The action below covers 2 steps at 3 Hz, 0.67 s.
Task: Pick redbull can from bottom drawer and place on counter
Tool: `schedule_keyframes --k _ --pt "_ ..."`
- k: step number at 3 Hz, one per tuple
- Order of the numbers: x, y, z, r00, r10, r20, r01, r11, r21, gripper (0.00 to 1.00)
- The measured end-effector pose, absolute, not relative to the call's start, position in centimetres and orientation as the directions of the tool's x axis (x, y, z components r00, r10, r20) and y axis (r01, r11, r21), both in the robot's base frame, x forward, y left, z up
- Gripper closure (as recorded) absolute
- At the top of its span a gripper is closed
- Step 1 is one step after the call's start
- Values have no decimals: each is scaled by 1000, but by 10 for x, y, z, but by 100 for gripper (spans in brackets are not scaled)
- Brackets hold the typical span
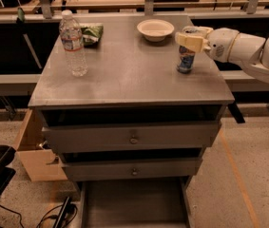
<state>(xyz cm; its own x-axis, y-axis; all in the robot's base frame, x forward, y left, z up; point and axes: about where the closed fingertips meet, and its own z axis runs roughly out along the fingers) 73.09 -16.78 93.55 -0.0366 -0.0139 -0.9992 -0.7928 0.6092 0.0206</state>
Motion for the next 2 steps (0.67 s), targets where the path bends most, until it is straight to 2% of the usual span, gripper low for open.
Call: schedule_keyframes --k 1,2 --pt "731 -164 935 -37 -13 -999 -796 605 21 15" --pt "732 -161 935 -37 -13 -999 -799 602 22 0"
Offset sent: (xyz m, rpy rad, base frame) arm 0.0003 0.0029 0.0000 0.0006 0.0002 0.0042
